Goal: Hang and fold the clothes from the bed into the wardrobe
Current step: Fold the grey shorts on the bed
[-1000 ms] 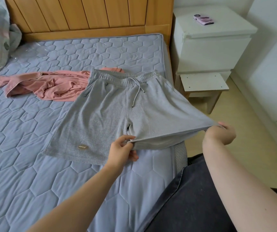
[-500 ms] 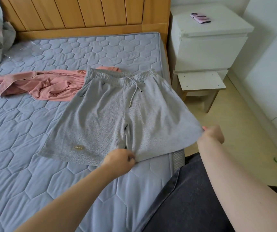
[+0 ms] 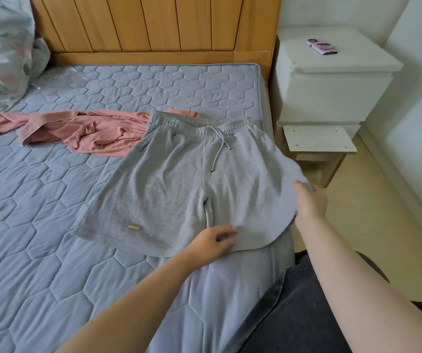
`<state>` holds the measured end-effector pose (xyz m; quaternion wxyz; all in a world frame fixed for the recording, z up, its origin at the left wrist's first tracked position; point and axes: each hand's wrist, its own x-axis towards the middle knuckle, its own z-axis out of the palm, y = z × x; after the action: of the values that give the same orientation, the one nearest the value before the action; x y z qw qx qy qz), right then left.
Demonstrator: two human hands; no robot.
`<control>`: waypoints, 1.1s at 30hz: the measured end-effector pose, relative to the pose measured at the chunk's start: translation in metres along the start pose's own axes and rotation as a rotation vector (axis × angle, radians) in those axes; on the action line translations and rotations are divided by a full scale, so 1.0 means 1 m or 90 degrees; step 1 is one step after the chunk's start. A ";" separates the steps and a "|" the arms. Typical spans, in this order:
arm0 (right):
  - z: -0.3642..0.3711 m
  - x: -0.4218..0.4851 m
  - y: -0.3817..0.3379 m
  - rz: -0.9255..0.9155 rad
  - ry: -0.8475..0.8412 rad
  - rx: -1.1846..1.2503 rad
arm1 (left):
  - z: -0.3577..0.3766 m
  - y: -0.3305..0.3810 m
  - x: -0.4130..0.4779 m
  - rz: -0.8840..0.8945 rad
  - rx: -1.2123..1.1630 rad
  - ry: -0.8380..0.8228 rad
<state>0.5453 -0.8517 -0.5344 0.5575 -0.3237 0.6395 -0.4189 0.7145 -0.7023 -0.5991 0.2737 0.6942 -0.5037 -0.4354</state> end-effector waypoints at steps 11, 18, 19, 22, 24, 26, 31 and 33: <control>0.201 -0.154 0.009 -0.322 -0.647 -0.396 | -0.131 -0.075 -0.042 -0.111 -1.071 0.334; 0.142 -0.106 0.099 -0.477 -0.543 -0.662 | -0.144 -0.101 -0.046 -0.249 -0.992 0.372; 0.132 -0.099 0.108 -0.494 -0.534 -0.705 | -0.147 -0.095 -0.042 -0.272 -0.950 0.397; 0.121 -0.091 0.123 -0.548 -0.510 -0.782 | -0.158 -0.081 -0.025 -0.330 -0.871 0.487; 0.123 -0.091 0.125 -0.591 -0.469 -0.815 | -0.165 -0.076 -0.015 -0.381 -0.807 0.517; 0.128 -0.093 0.120 -0.641 -0.444 -0.902 | -0.170 -0.074 -0.010 -0.407 -0.754 0.531; 0.140 -0.103 0.084 -0.724 -0.319 -0.873 | -0.198 -0.062 -0.009 -0.310 -0.676 0.571; 0.146 -0.111 0.068 -0.759 -0.315 -0.684 | -0.219 -0.057 -0.020 -0.272 -0.665 0.590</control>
<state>0.7115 -0.7495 -0.5504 0.1370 -0.9115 0.3330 -0.1988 0.9313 -0.6769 -0.5360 0.6631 0.6693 0.0840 -0.3244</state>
